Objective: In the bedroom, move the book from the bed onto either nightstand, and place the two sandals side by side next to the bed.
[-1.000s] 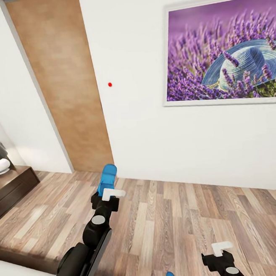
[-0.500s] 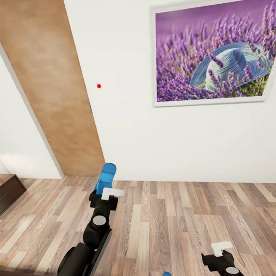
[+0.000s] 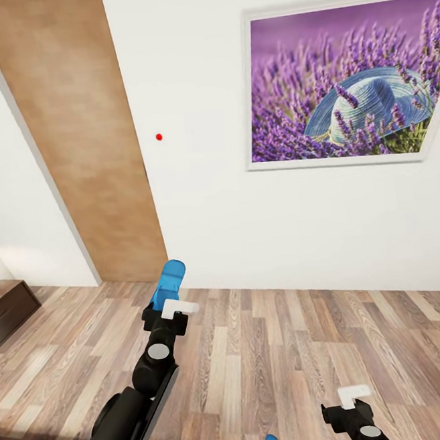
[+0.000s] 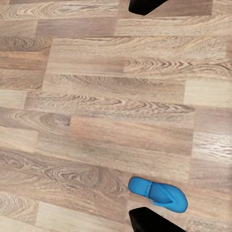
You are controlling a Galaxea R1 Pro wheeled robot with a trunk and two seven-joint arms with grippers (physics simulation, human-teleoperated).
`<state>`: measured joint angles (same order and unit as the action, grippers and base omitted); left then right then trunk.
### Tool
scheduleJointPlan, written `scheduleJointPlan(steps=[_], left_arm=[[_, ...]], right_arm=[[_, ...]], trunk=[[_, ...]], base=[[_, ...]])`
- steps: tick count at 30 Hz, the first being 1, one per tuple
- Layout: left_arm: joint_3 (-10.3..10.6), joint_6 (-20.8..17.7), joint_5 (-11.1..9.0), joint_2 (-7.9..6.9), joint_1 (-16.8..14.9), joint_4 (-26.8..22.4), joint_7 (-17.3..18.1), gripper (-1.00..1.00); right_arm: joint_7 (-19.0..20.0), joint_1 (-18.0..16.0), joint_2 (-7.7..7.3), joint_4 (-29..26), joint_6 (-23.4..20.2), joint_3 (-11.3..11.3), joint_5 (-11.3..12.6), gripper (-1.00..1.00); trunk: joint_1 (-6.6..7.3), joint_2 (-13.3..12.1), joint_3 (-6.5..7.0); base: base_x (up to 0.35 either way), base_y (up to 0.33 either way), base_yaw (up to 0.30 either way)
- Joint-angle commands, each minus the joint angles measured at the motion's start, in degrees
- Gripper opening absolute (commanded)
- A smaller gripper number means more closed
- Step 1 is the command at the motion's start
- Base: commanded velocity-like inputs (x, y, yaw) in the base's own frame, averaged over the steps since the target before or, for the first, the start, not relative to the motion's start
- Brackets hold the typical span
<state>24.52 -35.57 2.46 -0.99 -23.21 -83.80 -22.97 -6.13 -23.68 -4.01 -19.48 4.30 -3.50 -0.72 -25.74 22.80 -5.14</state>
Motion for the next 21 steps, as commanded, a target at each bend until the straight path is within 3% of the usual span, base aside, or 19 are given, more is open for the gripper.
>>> scheduleJointPlan(steps=[1, 13, 21], left_arm=[[0.2, -0.4, 0.3, -0.06, -0.1, -0.1, -0.2, -1.00], [0.2, -0.2, 0.3, 0.01, -0.1, -0.1, -0.3, -1.00], [0.2, -0.2, 0.3, 0.05, -0.1, 0.0, -0.3, -1.00]], right_arm=[[-0.4, -0.1, -0.03, 0.0, 0.1, -0.4, -0.1, 1.00], [-0.4, -0.1, -0.03, 0.0, 0.1, -0.4, -0.1, 1.00], [-0.4, -0.1, -0.03, 0.0, 0.1, -0.4, -0.1, 1.00]], trunk=[[-0.04, 0.1, -0.13], [-0.04, 0.1, -0.13], [-0.04, 0.1, -0.13]], base=[[0.078, 0.103, -0.001], [0.022, 0.020, 0.000], [0.073, -0.094, 0.000]])
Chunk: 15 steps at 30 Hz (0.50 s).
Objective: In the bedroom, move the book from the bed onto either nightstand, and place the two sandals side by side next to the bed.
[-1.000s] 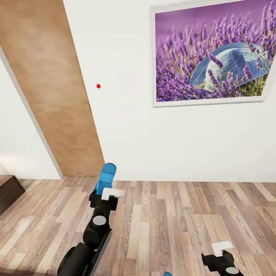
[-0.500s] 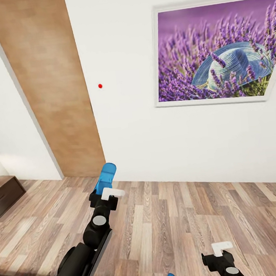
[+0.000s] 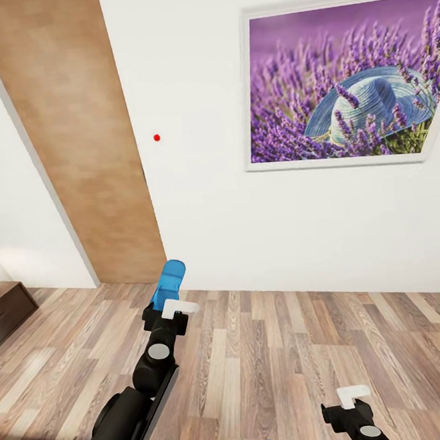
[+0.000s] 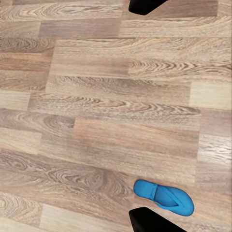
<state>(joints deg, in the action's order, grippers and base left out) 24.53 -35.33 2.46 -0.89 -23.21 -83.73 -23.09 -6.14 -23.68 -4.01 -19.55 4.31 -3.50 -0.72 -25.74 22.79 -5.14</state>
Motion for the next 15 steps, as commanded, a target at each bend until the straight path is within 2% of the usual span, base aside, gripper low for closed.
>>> scheduleJointPlan(steps=[1, 11, 15], left_arm=[[0.2, -0.4, 0.3, -0.06, -0.1, 0.0, -0.2, -1.00], [0.2, -0.4, 0.3, -0.08, -0.1, 0.1, -0.2, -1.00], [0.2, -0.4, 0.3, -0.03, -0.1, 0.2, -0.2, -1.00]], right_arm=[[-0.4, -0.1, -0.04, 0.0, 0.1, -0.4, -0.1, 1.00], [-0.4, -0.1, -0.04, 0.0, 0.1, -0.4, -0.1, 1.00], [-0.4, -0.1, -0.04, 0.0, 0.1, -0.4, -0.1, 1.00]], trunk=[[-0.04, 0.1, -0.13], [-0.04, 0.1, -0.13], [-0.04, 0.1, -0.13]], base=[[0.029, -0.040, 0.000], [0.020, -0.014, 0.000], [0.158, 0.044, 0.000]])
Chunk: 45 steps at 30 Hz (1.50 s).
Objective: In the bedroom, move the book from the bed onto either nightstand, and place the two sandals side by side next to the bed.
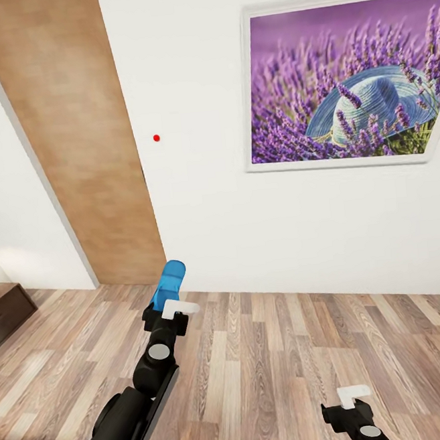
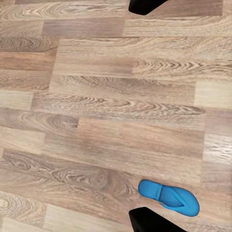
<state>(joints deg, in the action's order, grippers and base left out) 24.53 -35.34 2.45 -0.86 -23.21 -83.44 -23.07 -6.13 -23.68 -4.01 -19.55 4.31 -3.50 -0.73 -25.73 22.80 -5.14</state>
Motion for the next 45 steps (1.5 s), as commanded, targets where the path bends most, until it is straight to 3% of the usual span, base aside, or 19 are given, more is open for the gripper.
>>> scheduleJointPlan(steps=[1, 32, 38, 42, 43, 44, 45], left_arm=[[0.2, -0.4, 0.3, -0.05, -0.1, 0.0, -0.2, -1.00], [0.2, -0.3, 0.3, 0.35, -0.1, 1.8, -0.4, -1.00], [0.5, -0.3, 0.3, 0.40, -0.1, 2.6, -0.5, -1.00], [0.7, -0.3, 0.3, 0.41, -0.1, 2.8, -0.5, -1.00], [0.7, -0.3, 0.3, 0.41, -0.1, 2.9, -0.5, -1.00], [0.7, -0.3, 0.3, 0.41, -0.1, 2.9, -0.5, -1.00], [0.7, -0.3, 0.3, 0.42, -0.1, 2.9, -0.4, -1.00]], right_arm=[[-0.4, -0.1, -0.03, 0.0, 0.1, -0.4, -0.1, 1.00], [-0.4, -0.1, 0.17, 0.3, 0.1, -0.5, 0.0, 1.00], [-0.3, -0.1, 2.07, 2.6, 0.0, -1.1, 0.1, 1.00], [0.1, -0.1, 5.80, 5.5, -0.2, -1.3, 0.1, 1.00], [0.1, -0.1, 5.80, 5.5, -0.2, -1.3, 0.1, 1.00], [0.2, -0.1, 7.30, 6.5, -0.4, -1.2, 0.1, 1.00], [0.2, -0.1, 7.63, 6.8, -0.4, -1.2, 0.2, 1.00]], trunk=[[-0.05, 0.1, -0.12], [-0.05, 0.1, -0.12], [-0.05, 0.1, -0.12], [-0.05, 0.1, -0.12], [-0.05, 0.1, -0.12], [-0.05, 0.1, -0.12], [-0.05, 0.1, -0.12]], base=[[0.192, 0.060, 0.000], [0.018, 0.005, 0.000], [0.000, 0.000, 0.000], [0.000, 0.000, 0.000], [0.000, 0.000, 0.000], [0.000, 0.000, 0.000], [0.000, 0.000, 0.000]])
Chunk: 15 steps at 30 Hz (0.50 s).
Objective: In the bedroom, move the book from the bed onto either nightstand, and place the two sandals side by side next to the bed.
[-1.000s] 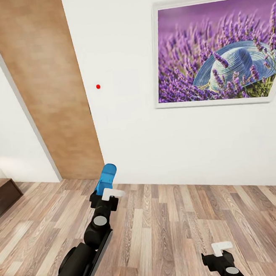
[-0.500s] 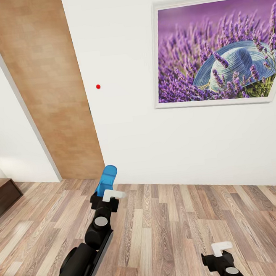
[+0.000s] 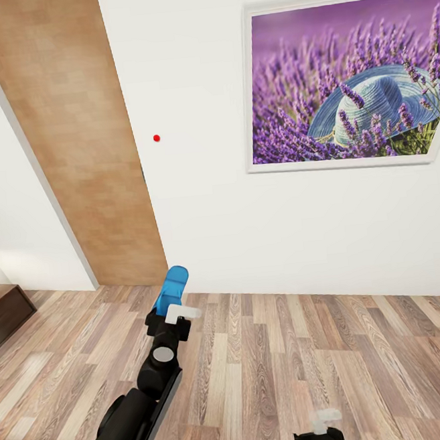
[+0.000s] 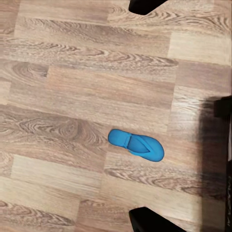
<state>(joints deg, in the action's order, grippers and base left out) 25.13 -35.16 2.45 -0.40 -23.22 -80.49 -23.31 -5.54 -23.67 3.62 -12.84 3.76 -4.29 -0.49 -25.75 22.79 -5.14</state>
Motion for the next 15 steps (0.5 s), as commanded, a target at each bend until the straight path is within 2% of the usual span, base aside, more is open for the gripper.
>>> scheduleJointPlan(steps=[1, 8, 15], left_arm=[[0.2, -0.4, 0.3, -0.04, -0.1, 0.0, -0.2, -1.00], [0.2, -0.4, 0.3, -0.04, -0.1, 0.0, 0.2, -1.00], [0.2, -0.6, 0.3, -0.04, -0.1, 0.0, 0.6, -1.00]], right_arm=[[-0.4, -0.1, 0.28, 0.3, 0.1, -0.4, 0.0, 1.00], [-0.5, -0.1, 1.52, 1.4, -0.2, -0.2, 0.5, 1.00], [-0.3, -0.1, 1.65, 1.5, -1.4, 0.3, 0.7, 1.00]], trunk=[[-0.04, 0.1, -0.13], [-0.04, 0.1, -0.13], [-0.04, 0.1, -0.13]], base=[[0.000, 0.000, 0.000], [0.000, 0.000, 0.000], [0.000, 0.000, 0.000]])
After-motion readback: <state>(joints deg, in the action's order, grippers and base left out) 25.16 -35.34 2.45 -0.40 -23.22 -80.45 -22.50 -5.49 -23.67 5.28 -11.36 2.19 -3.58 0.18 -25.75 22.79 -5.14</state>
